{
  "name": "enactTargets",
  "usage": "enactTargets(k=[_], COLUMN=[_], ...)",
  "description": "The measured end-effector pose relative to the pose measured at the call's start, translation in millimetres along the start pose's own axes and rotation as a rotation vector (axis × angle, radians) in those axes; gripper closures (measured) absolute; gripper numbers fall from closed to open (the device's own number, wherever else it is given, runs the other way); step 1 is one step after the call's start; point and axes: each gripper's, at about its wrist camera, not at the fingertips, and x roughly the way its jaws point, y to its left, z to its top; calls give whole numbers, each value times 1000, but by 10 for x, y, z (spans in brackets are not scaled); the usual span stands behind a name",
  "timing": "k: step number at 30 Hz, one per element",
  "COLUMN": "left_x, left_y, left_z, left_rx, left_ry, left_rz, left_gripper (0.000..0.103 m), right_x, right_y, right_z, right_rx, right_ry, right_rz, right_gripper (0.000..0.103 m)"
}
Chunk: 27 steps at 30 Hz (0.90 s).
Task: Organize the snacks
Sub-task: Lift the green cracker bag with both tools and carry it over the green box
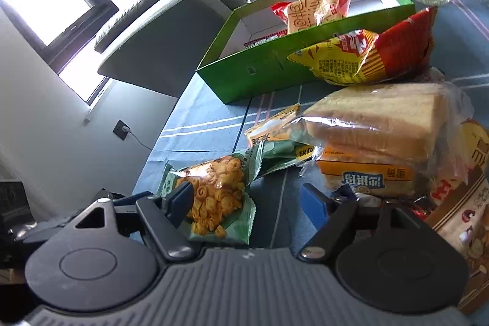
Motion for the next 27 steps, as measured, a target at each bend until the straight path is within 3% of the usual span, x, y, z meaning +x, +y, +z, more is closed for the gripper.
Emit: enactTargets(k=[11,18,20,27], left_x=[40,140,119,53], left_y=[126,137,109,8], left_z=[20,-16,-22,-41], left_rx=[-44,-38,-22,29], left_ry=[-14,-13,-16,-34], left_rz=[2,-38,-36,-15], left_gripper=[30,51,52,55], right_x=[138,312,329,296], right_y=[150,204,197,233], right_z=[64,42,42,8], right_rx=[-20,-13,-5,-25], right_ry=[11,47,51,57], right_rz=[-9,-1,-2,-4], right_gripper=[2,5,11,14])
